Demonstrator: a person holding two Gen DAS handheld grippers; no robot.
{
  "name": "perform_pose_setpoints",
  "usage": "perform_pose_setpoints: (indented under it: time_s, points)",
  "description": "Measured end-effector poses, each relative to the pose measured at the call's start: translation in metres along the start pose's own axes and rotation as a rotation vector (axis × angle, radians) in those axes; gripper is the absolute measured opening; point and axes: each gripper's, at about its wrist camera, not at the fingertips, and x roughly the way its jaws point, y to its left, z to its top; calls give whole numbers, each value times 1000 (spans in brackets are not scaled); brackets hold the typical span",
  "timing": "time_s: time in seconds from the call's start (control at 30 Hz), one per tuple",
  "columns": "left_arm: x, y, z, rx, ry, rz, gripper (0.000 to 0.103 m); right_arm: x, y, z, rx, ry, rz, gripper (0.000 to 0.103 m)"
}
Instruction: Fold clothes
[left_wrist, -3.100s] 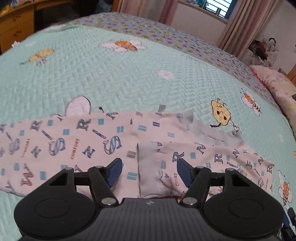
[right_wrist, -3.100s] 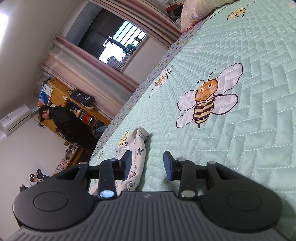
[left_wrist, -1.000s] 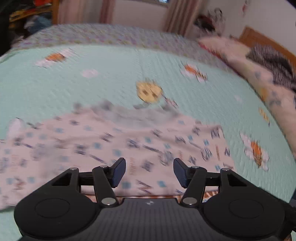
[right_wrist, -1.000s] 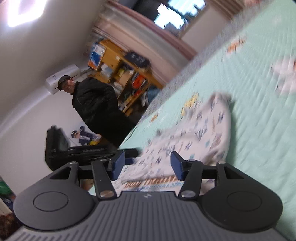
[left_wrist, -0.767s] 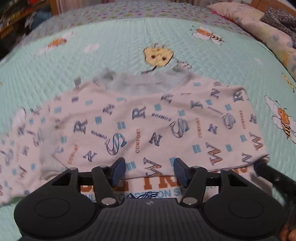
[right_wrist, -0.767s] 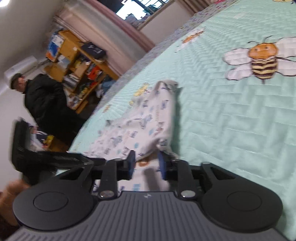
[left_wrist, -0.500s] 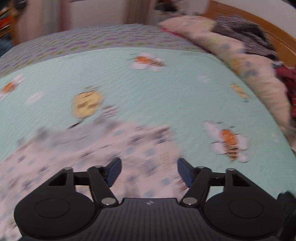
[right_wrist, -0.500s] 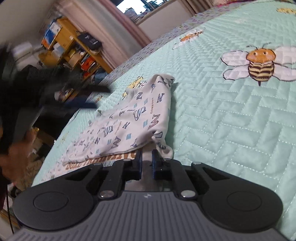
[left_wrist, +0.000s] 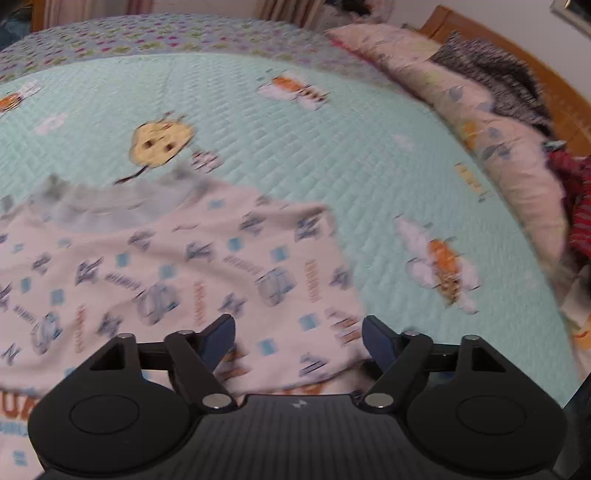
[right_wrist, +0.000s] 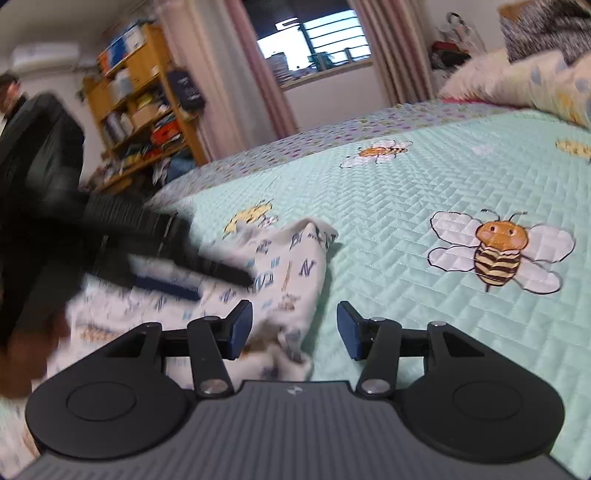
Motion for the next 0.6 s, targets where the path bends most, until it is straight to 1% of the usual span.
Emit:
perform_pose_setpoints:
  time_s: [0.03,0.07,0.1,0.13,0.17,0.2,0.27,0.33,0.4,0.6]
  points:
    - [3,7,-7,-31,20,5,78,8,-2,1,11,18,-6,52]
    - [2,11,-13,-42,-4,-7,78,17,-4,2,23,47,-3,51]
    - [0,15,-19,-51,-34,-21,78,22,-8,1,43,73,18,44]
    - [-2,14,-22,-42,-38,-19,78,26,-12,0,61,96,40,35]
    - [-3,12,-24,-30,-39,-15,78,23,-14,-1,74,110,64,10]
    - [-5,11,-27,-18,-40,-12,78,22,-16,-2,81,123,83,11]
    - [-10,11,-24,-13,-29,-12,79,17,-13,-6,45,135,78,10]
    - [-11,2,-9,16,-47,-21,79,12,-6,-10,-9,140,56,10]
    - [-11,-7,6,46,-67,-30,79,8,-3,-12,-32,134,44,10]
    - [-13,-35,52,138,-125,-58,79,14,-11,-9,6,134,65,10]
